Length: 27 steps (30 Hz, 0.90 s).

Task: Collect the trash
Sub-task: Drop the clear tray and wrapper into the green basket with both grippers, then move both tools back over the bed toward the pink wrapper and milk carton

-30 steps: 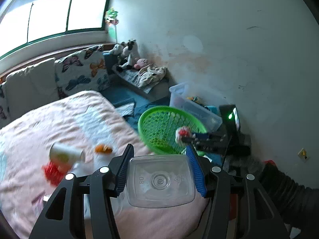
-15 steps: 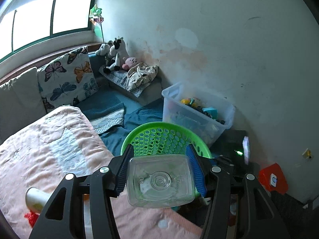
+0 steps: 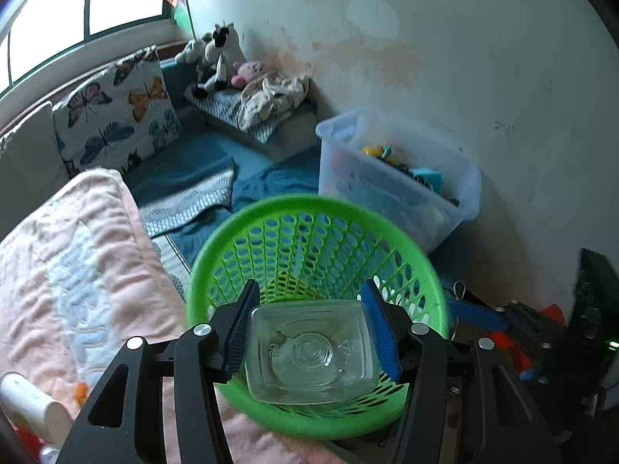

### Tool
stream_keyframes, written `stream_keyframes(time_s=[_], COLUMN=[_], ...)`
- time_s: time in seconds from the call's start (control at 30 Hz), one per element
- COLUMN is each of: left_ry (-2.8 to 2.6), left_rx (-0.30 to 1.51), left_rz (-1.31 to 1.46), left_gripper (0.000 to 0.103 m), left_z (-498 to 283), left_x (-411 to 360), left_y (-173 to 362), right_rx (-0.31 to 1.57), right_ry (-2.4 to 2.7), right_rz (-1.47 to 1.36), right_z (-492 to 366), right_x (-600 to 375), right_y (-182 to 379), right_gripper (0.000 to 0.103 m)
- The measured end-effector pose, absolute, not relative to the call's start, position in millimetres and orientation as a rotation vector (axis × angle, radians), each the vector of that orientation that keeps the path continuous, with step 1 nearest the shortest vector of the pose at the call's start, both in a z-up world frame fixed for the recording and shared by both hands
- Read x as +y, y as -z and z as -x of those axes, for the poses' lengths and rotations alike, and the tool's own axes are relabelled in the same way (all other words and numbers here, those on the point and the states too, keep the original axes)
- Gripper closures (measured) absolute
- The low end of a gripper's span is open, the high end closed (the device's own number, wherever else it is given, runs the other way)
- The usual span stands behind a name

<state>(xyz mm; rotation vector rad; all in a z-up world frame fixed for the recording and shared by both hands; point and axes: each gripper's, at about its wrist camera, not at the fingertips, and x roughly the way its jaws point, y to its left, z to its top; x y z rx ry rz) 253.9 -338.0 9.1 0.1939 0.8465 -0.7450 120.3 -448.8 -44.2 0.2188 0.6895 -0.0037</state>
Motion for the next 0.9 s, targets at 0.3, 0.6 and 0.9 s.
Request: stream_keyframes(time_s=[0.3, 0.6, 0.9], left_ry=[0.715, 0.714, 0.719], left_rx=[0.950, 1.009, 0.959], left_rz=[-0.186, -0.189, -0.141], left_gripper=[0.050, 0.050, 0.050], left_z=[-270, -270, -251], left_x=[-353, -353, -329], left_y=[37, 57, 32], right_rx=[0.698, 0.715, 0.706], right_ry=[0.023, 0.027, 0.008], right_rz=[-0.268, -0.289, -0.286], right_z=[-111, -107, -94], right_x=[-459, -459, -447], right_y=[55, 62, 55], right_gripper=[0.034, 0.034, 0.034])
